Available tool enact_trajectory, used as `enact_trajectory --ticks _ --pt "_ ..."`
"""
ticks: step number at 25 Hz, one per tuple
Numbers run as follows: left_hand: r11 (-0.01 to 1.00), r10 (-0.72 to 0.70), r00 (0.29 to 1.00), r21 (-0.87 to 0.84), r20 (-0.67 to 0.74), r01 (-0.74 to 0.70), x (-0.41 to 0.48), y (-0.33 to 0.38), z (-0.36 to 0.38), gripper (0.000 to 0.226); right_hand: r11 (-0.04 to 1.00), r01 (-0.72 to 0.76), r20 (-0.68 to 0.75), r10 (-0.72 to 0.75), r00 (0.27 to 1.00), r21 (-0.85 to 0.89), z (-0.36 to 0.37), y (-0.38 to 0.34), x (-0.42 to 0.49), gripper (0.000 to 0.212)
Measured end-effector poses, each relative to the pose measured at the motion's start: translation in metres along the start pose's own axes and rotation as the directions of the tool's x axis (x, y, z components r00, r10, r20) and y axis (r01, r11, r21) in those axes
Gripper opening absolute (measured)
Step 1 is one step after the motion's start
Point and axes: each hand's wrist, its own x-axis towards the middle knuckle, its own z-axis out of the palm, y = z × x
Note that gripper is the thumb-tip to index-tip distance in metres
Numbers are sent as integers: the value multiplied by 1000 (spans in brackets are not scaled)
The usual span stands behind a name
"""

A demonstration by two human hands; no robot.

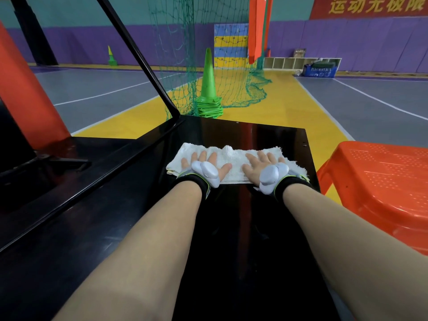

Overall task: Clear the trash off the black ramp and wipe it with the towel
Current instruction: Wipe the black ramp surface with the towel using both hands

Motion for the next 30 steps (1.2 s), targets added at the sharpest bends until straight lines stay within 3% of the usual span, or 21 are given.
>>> enact_trajectory --ticks 12,16,21,24,30 --pt "998 31 999 47 23 -32 -107 -12 -3 86 987 -103 -32 108 994 122 -5 -26 -102 67" --pt "999 38 999 34 22 -39 -142 -12 -7 88 997 -33 -9 34 999 64 -4 -27 -132 56" --pt "999 35 999 19 40 -36 -174 -12 -10 85 994 -58 6 58 998 92 -7 -33 -169 61" --pt "999 40 998 34 52 -41 -193 -14 -15 81 971 -123 15 123 992 207 -12 -39 -187 75" --pt "999 42 997 6 64 -43 -224 -15 -20 80 985 -90 7 90 996 145 -16 -44 -214 67"
